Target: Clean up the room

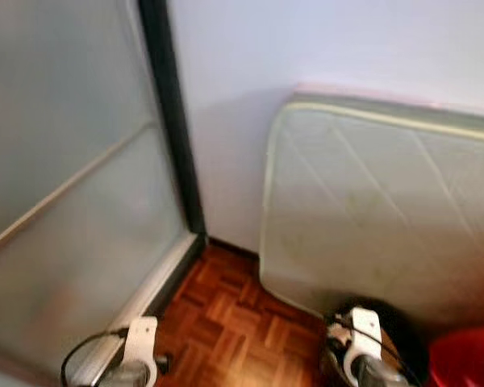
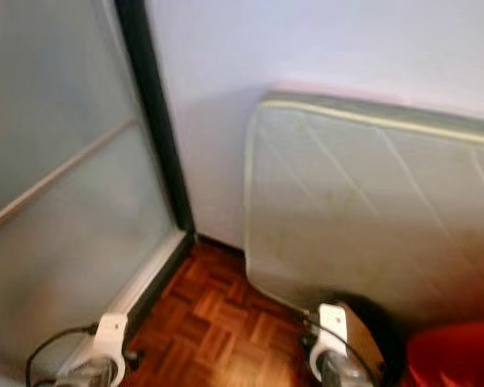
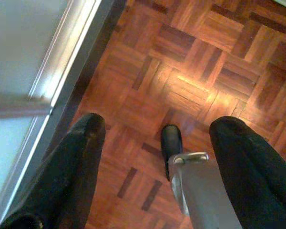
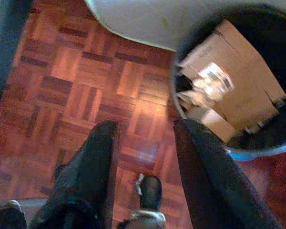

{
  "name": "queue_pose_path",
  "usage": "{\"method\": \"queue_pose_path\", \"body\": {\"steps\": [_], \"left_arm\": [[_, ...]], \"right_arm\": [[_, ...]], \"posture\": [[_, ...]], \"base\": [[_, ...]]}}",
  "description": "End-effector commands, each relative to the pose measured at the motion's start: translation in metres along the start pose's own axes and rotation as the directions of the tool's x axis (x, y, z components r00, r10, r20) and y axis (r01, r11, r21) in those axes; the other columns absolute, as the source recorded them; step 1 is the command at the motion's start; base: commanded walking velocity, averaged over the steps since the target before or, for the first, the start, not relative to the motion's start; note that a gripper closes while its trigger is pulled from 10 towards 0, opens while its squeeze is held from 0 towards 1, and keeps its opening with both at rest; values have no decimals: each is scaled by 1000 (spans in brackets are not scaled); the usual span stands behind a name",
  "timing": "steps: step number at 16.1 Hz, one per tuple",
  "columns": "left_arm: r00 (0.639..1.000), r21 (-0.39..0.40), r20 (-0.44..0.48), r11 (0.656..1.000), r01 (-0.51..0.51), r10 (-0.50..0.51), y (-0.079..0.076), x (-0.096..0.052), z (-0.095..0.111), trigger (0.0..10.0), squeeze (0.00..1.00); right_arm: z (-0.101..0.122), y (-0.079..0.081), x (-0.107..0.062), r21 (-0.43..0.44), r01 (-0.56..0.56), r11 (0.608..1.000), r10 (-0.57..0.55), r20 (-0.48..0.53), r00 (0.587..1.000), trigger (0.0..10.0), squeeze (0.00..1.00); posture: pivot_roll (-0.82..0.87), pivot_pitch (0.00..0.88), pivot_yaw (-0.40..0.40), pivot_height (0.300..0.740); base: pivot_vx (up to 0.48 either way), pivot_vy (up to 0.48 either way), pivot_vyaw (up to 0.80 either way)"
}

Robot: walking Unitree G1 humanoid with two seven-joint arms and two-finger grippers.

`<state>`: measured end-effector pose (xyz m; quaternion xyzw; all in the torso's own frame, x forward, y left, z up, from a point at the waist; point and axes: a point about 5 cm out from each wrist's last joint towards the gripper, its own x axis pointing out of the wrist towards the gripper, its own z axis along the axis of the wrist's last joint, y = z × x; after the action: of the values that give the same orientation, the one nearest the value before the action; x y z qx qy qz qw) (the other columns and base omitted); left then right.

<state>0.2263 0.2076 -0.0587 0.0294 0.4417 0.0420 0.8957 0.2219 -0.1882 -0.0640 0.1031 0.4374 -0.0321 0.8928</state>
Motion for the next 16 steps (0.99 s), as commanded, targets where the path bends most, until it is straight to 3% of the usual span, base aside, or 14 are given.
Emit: {"method": "queue_pose_path", "body": {"steps": [1, 7, 16], "left_arm": [[1000, 20, -11, 1000, 0, 1, 1, 0, -4, 10000, 0], [1000, 16, -27, 1000, -10, 11, 1, -3, -19, 10000, 0], [996, 17, -93, 1000, -16, 18, 2, -13, -67, 10000, 0]], "right_arm": [[-4, -2, -1, 9, 9, 1000, -9, -17, 1000, 10000, 0], [-21, -4, -3, 29, 42, 999, -41, -44, 998, 10000, 0], [-66, -17, -15, 13, 94, 996, -92, -103, 990, 10000, 0]], "posture": [[55, 32, 12, 740], [53, 6, 22, 740], [62, 27, 11, 740]], "base": [[0, 0, -800], [0, 0, -800], [0, 0, -799]]}}
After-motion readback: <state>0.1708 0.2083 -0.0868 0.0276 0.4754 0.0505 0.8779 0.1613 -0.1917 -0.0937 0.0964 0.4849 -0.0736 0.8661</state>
